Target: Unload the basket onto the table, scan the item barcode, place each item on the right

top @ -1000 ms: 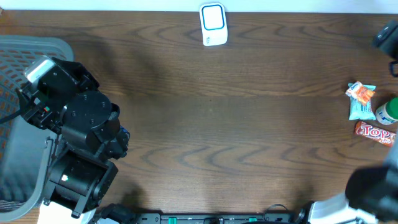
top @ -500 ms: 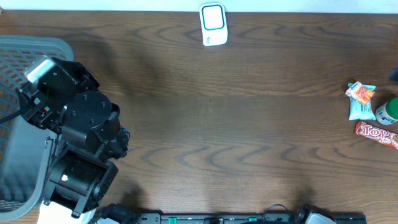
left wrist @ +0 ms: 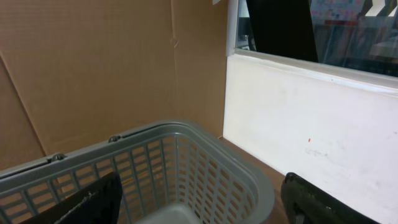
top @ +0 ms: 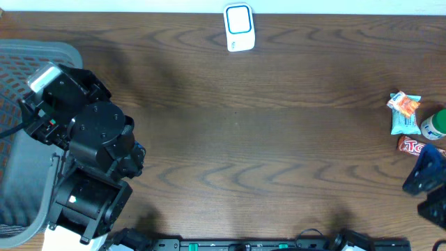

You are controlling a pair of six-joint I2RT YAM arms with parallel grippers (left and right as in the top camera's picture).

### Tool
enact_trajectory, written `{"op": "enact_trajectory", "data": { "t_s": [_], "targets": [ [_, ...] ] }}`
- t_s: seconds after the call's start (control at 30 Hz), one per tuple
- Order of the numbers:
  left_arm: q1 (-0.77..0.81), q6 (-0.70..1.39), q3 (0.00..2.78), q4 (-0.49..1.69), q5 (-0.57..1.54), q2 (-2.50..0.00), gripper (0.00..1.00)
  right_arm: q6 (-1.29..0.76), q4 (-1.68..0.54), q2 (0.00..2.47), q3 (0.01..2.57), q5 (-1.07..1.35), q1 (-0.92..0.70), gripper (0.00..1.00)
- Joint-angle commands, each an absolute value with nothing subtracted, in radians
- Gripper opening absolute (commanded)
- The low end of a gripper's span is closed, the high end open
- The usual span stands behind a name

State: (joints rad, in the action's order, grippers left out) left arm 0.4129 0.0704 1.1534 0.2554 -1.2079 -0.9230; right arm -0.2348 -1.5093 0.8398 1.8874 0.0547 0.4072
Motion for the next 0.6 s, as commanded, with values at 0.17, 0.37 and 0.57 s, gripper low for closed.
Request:
{"op": "enact_trajectory", "data": {
  "t_s": [0.17, 0.37, 0.57],
  "targets": [
    [0.409, 0.057, 1.154, 0.254, -1.224, -0.922, 0.82, -0.047, -1.512, 0.671, 1.890, 0.037, 0.358, 0.99],
    [0.409, 0.057, 1.154, 0.254, -1.224, -0.922, 0.82, 0.124, -1.522, 0.557, 1.888, 0.171, 0.345, 0.99],
    [0.409, 0.057, 1.154, 0.254, -1.224, -0.922, 0.82, 0.147, -1.513, 0.449, 1.854, 0.189, 0.280, 0.99]
  ]
}}
